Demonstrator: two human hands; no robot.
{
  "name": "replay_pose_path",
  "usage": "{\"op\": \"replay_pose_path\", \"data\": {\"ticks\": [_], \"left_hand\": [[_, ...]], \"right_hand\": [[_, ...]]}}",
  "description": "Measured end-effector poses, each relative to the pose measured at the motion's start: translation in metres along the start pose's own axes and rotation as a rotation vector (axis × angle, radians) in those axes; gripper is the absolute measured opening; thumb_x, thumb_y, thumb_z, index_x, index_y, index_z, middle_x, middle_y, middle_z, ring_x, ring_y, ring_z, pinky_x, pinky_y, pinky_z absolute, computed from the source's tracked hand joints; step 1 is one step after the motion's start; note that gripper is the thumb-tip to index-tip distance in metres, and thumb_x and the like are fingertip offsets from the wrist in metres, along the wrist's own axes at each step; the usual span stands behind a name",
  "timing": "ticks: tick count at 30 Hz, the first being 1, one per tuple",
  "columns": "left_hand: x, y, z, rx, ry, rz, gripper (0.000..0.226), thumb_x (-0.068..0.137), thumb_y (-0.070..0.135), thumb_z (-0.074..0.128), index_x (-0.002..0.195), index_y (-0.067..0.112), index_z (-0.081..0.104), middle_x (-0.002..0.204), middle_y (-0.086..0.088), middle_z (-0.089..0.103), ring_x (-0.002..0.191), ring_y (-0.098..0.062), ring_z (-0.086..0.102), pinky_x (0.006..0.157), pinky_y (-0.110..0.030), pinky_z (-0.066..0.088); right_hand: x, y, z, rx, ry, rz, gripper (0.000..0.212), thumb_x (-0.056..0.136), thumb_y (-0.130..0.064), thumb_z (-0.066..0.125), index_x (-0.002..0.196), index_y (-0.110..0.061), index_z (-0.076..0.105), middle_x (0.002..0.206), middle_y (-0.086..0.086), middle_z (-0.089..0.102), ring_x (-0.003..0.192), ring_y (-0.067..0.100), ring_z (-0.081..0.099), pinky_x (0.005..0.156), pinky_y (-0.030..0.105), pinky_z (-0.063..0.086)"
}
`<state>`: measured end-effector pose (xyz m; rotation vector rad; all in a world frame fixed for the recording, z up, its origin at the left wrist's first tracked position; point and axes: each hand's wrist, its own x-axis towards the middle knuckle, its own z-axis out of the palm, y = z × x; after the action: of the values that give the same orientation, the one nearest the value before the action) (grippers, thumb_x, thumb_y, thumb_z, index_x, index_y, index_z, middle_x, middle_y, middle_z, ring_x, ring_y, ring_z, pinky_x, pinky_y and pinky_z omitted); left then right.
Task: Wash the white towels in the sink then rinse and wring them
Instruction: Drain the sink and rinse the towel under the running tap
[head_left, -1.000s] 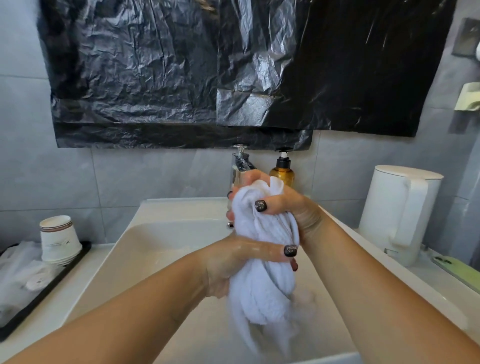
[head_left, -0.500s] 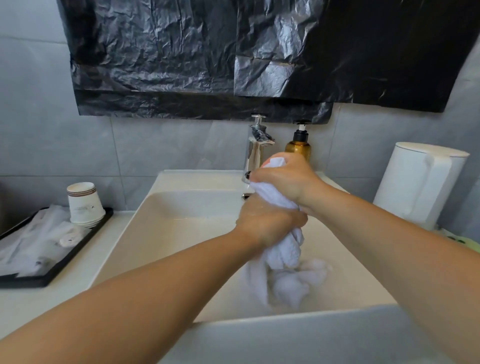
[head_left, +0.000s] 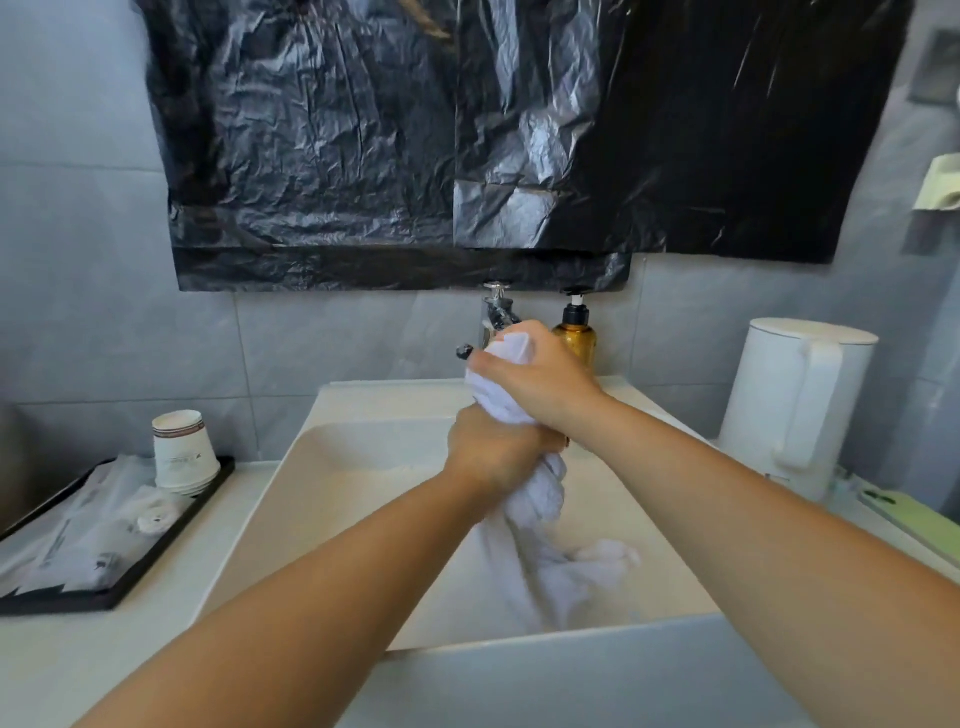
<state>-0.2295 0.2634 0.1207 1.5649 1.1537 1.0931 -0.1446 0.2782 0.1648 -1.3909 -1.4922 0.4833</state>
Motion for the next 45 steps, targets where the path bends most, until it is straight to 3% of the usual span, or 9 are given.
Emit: {"op": "replay_pose_path", "data": {"ticks": [4, 11, 16, 20, 25, 31, 34, 36, 45], "left_hand": [[0.016, 0.018, -0.017, -0.44, 0.08, -0.045, 0.038, 0.056, 0.02, 0.076, 0.091, 0.005, 0.072, 0.087, -0.015, 0.076, 0.081, -0.027, 0.075, 0.08, -0.043, 0.061], [0.034, 0.003, -0.023, -0.739, 0.02, 0.032, 0.047, 0.055, 0.022, 0.079, 0.096, 0.0, 0.074, 0.095, -0.015, 0.073, 0.08, -0.028, 0.07, 0.072, -0.038, 0.057], [0.034, 0.002, -0.027, -0.745, 0.07, -0.025, 0.029, 0.063, 0.025, 0.073, 0.086, 0.009, 0.069, 0.069, -0.009, 0.067, 0.063, -0.026, 0.067, 0.061, -0.034, 0.054], [0.035, 0.0, -0.028, -0.688, 0.141, 0.012, 0.038, 0.058, 0.023, 0.068, 0.093, 0.011, 0.072, 0.08, -0.007, 0.075, 0.075, -0.024, 0.074, 0.068, -0.035, 0.059], [0.035, 0.001, -0.023, -0.567, 0.13, 0.028, 0.028, 0.058, 0.02, 0.067, 0.084, 0.012, 0.07, 0.077, -0.006, 0.076, 0.077, -0.024, 0.075, 0.074, -0.04, 0.061], [0.031, 0.005, -0.023, -0.581, 0.096, 0.086, 0.014, 0.071, 0.009, 0.064, 0.083, 0.016, 0.068, 0.078, -0.006, 0.074, 0.078, -0.026, 0.072, 0.074, -0.041, 0.06], [0.027, 0.017, -0.031, -0.727, 0.042, 0.131, 0.006, 0.073, 0.012, 0.058, 0.068, 0.014, 0.059, 0.053, -0.001, 0.058, 0.05, -0.017, 0.06, 0.05, -0.027, 0.049], [0.03, 0.021, -0.04, -0.816, 0.001, 0.137, 0.037, 0.084, 0.012, 0.048, 0.047, 0.019, 0.046, 0.041, 0.005, 0.039, 0.036, -0.012, 0.045, 0.041, -0.017, 0.036], [0.037, 0.023, -0.069, -1.0, -0.131, 0.194, 0.043, 0.08, 0.016, 0.039, 0.038, 0.025, 0.036, 0.034, 0.013, 0.028, 0.026, -0.003, 0.03, 0.032, -0.009, 0.023]], "right_hand": [[-0.026, 0.011, -0.02, 0.394, -0.188, 0.106, 0.051, 0.081, -0.03, 0.07, 0.127, -0.02, 0.05, 0.11, -0.003, 0.061, 0.1, 0.01, 0.059, 0.081, 0.024, 0.045], [-0.039, 0.055, 0.02, 0.262, -0.326, 0.137, 0.081, 0.052, -0.017, 0.081, 0.129, -0.023, 0.055, 0.116, 0.003, 0.068, 0.106, 0.019, 0.066, 0.092, 0.04, 0.055], [-0.031, 0.065, 0.061, 0.041, -0.383, 0.203, 0.032, 0.073, -0.018, 0.075, 0.104, -0.016, 0.066, 0.104, 0.006, 0.071, 0.099, 0.024, 0.067, 0.095, 0.043, 0.052], [-0.035, 0.057, 0.062, -0.076, -0.234, 0.059, 0.026, 0.088, -0.019, 0.062, 0.112, -0.01, 0.062, 0.106, 0.014, 0.065, 0.099, 0.032, 0.062, 0.072, 0.024, 0.048], [-0.034, 0.071, 0.065, -0.445, -0.266, -0.134, 0.027, 0.098, -0.018, 0.047, 0.122, -0.011, 0.057, 0.117, 0.011, 0.059, 0.113, 0.029, 0.054, 0.097, 0.035, 0.044], [-0.031, 0.073, 0.065, -0.538, -0.178, -0.21, 0.016, 0.095, -0.019, 0.046, 0.098, -0.016, 0.061, 0.099, 0.006, 0.06, 0.099, 0.023, 0.055, 0.079, 0.028, 0.042], [-0.024, 0.065, 0.055, -0.176, -0.168, -0.039, 0.019, 0.083, -0.016, 0.061, 0.068, -0.007, 0.052, 0.067, 0.002, 0.049, 0.067, 0.015, 0.048, 0.063, 0.029, 0.036], [-0.017, 0.062, 0.046, -0.17, -0.232, 0.058, 0.031, 0.077, -0.024, 0.069, 0.063, -0.012, 0.045, 0.063, -0.001, 0.041, 0.064, 0.016, 0.046, 0.06, 0.029, 0.032], [-0.011, 0.074, 0.009, -0.267, -0.5, 0.393, 0.054, 0.066, -0.03, 0.077, 0.114, -0.011, 0.061, 0.107, 0.007, 0.066, 0.094, 0.024, 0.064, 0.093, 0.042, 0.054]]}}
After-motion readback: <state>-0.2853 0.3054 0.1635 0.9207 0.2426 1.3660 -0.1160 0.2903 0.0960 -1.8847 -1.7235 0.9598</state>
